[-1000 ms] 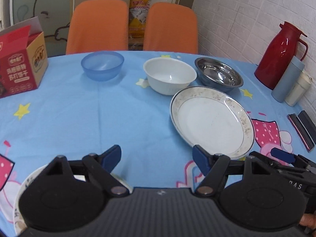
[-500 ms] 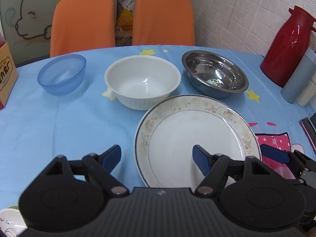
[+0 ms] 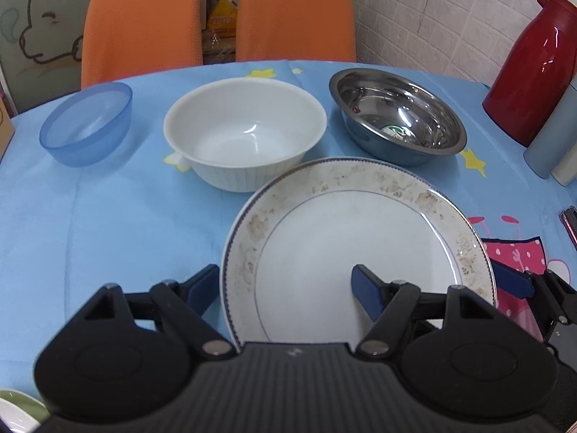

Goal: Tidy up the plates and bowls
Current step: 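Move the left gripper to the gold-rimmed deep plate and grasp its rim, then carry the gold-rimmed plate onto the plate stack and release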

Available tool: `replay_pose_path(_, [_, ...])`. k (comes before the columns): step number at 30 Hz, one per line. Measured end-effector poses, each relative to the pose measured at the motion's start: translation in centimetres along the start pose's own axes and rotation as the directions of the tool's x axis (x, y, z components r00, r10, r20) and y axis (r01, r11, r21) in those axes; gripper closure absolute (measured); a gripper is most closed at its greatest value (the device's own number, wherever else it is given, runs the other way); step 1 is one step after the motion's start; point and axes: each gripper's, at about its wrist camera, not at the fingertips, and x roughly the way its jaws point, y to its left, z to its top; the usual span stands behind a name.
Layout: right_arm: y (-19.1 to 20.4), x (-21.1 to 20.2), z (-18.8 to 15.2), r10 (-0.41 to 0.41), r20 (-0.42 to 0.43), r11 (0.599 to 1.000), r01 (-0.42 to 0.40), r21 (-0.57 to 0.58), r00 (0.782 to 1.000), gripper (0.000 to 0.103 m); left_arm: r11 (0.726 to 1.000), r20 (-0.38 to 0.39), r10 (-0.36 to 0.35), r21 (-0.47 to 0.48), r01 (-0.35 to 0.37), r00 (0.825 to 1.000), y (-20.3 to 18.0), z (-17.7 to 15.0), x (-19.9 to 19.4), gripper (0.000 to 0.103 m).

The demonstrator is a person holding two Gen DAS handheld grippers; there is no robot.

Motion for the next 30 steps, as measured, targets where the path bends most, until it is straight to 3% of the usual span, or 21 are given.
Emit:
replay_pose_path(11, [0.6,0.2,0.0,-0.022,-0.009,0.999,0.022,-0.028,1.000,0.000,1.000,0.020,-0.003,0.014,0.003,1.000,-0.2,-0.5,-0.2,0.031])
replay_pose_path(15, [1.7,0.5,0.1,-0.002,-0.012,0.996,0.001,-0.095,1.000,0.000,1.000,0.030,0.003,0.016,-0.004,1.000,-0.7,-0.4,-0.1,0.034])
replay_pose_path(19, [1.8,0.0,0.1,-0.048,0.006,0.996,0.049,-0.070,0.999,0.000,1.000,0.013,-0.005,-0.001,0.005,1.000,-0.2,-0.5,-0.6,0.040])
replay_pose_path(30, [3.4,-3.0,-1.3,-0.028,0.050,0.999,0.030,-0.046,0.998,0.000,1.000,0.058,0.023,0.020,-0.024,0.998,0.3,-2.8,-4.4,0.041])
